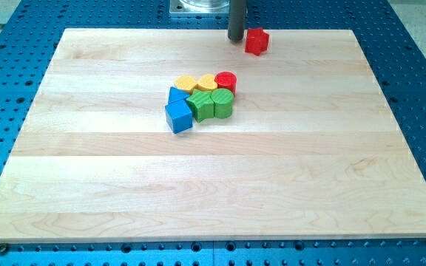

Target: Place the red star parallel to the green circle

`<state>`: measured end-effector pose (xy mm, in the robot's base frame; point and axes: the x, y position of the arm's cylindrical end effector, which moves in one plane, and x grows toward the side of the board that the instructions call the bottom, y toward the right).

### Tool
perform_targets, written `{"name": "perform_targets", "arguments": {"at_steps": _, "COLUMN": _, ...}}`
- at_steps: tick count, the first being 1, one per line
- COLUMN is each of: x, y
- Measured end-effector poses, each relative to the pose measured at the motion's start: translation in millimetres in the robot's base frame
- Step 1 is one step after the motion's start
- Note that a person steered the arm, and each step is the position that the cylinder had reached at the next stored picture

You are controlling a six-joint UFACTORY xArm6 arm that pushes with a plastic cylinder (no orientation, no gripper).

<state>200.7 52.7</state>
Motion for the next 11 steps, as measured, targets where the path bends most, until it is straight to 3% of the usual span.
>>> {"name": "perform_targets", "arguments": {"at_steps": 1, "x": 24, "y": 28}}
{"name": "perform_targets", "arguments": {"at_steps": 2, "x": 126, "y": 17}}
{"name": "perform_targets", "arguments": {"at_steps": 3, "x": 146, "y": 42}}
{"name": "perform_targets", "arguments": {"at_steps": 4, "x": 118, "y": 50}}
{"name": "perform_targets", "arguments": {"at_steps": 5, "x": 71, "y": 33}}
{"name": "perform_targets", "arguments": {"at_steps": 6, "x": 52, "y": -5}}
{"name": "perform_targets", "arguments": {"at_steps": 7, "x": 36, "y": 27}}
{"name": "perform_targets", "arguments": {"at_steps": 8, "x": 38, "y": 97}}
{"name": "perform_targets", "arguments": {"at_steps": 9, "x": 89, "y": 99}}
{"name": "perform_targets", "arguments": {"at_steps": 10, "x": 147, "y": 60}}
{"name": "perform_targets", "arguments": {"at_steps": 11, "x": 122, "y": 64}}
